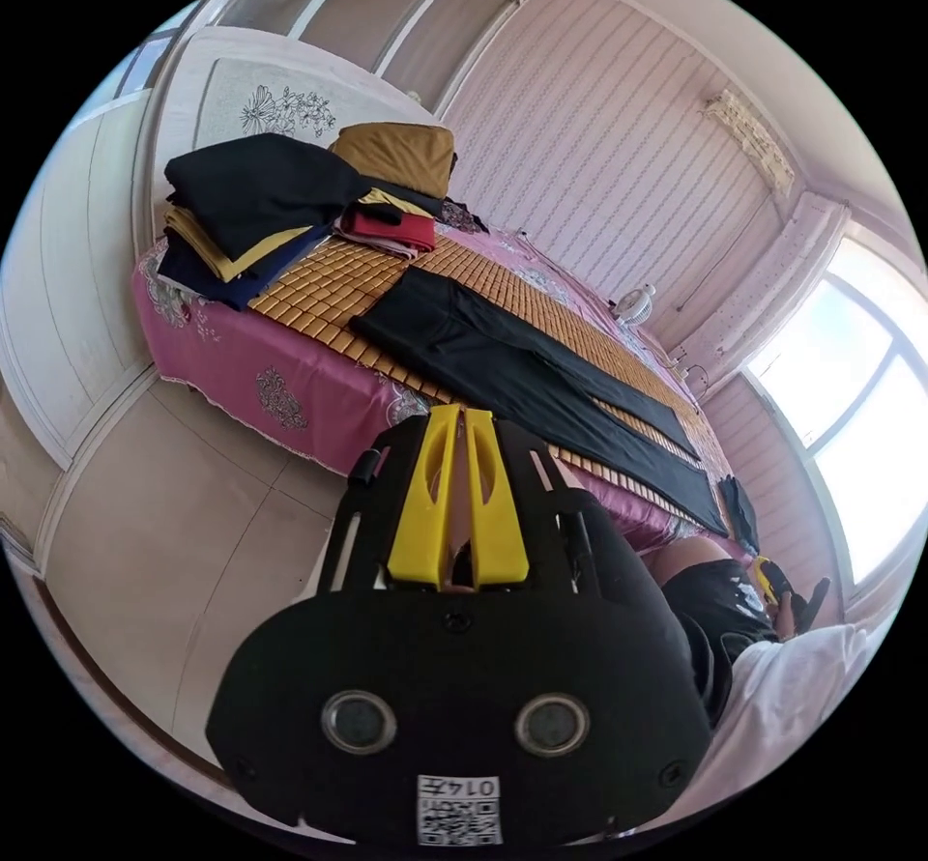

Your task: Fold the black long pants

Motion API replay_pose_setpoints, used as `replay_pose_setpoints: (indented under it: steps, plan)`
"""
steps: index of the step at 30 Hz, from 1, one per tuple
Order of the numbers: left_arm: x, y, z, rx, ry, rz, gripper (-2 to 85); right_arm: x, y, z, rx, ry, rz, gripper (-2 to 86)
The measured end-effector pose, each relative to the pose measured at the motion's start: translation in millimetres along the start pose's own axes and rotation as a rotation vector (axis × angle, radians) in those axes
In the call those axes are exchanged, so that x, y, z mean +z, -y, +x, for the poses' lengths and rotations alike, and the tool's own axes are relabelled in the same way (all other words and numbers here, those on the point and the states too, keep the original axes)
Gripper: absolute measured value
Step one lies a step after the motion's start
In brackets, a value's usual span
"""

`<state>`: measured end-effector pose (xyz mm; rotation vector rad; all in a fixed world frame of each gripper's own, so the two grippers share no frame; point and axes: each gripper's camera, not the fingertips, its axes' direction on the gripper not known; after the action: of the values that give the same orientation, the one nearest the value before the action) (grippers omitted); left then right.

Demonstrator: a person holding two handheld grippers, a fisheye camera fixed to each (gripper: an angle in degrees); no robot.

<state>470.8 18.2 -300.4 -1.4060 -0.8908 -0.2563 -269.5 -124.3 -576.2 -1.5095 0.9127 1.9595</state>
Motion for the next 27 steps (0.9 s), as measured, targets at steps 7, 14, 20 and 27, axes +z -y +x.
replay_pose_setpoints:
  steps: [7, 14, 20, 27]
  plan:
    - [2, 2, -29, -0.035, 0.019, -0.049, 3.0, -1, -5, 33, 0.094, -0.012, -0.024, 7.7]
    - [9, 22, -52, -0.05, 0.093, -0.018, 4.7, 2, 10, 60, 0.144, -0.034, -0.027, 8.4]
    - [34, 45, -65, -0.073, 0.08, -0.016, 3.9, 10, 28, 81, 0.244, -0.013, -0.011, 7.5]
    - [81, 75, -69, -0.084, 0.033, -0.023, 4.8, 19, 47, 99, 0.282, -0.032, 0.022, 9.7]
